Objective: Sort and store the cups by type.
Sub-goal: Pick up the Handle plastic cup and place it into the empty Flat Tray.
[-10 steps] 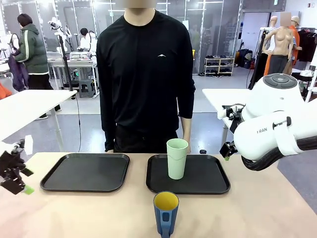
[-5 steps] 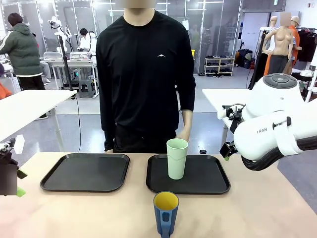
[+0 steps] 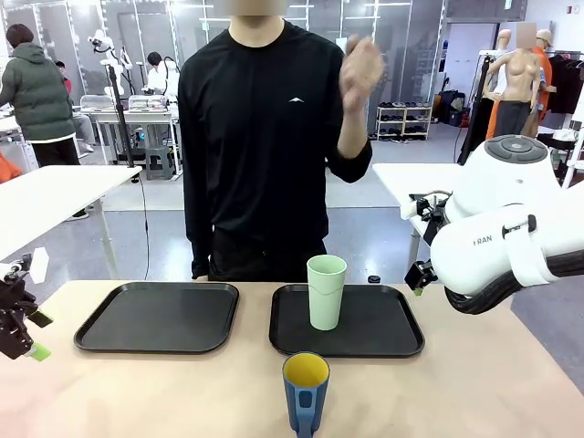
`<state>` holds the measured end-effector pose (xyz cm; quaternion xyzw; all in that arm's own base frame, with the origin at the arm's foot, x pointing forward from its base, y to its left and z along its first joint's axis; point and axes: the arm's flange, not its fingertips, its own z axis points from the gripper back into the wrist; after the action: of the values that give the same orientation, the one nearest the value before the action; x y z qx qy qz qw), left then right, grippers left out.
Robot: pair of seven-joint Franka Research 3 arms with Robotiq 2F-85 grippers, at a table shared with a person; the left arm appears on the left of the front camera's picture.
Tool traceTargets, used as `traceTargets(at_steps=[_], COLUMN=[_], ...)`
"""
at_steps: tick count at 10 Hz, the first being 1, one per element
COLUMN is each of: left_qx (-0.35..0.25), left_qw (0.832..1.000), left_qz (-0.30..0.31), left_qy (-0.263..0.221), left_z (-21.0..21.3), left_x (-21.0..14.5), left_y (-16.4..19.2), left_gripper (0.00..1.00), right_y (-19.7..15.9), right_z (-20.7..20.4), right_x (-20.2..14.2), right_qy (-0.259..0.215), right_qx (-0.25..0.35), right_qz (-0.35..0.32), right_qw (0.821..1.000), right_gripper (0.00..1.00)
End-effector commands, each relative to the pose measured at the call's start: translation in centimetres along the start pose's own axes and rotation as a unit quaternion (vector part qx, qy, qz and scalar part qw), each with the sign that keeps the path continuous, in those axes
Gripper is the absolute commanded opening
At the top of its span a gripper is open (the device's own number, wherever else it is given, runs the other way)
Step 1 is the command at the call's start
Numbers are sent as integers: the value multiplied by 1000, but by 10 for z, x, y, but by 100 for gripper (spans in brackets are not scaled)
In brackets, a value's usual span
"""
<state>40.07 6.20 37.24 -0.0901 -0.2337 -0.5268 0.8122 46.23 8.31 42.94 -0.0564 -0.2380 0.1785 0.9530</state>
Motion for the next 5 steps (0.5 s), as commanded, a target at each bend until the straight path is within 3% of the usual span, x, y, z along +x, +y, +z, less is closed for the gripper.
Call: traceTargets(at_steps=[1, 5], left_qx=[6, 6], left_qw=[1000, 1000], left_qz=[7, 7], left_qy=[6, 6], left_z=[-3, -3], left_x=[0, 0], left_y=[0, 0], left_gripper=[100, 100], right_y=[0, 0], right_z=[0, 0], right_x=[0, 0], right_qy=[1, 1], right_qx=[-6, -6], right_qz=[3, 3], right_qw=[1000, 1000], right_gripper=[100, 100])
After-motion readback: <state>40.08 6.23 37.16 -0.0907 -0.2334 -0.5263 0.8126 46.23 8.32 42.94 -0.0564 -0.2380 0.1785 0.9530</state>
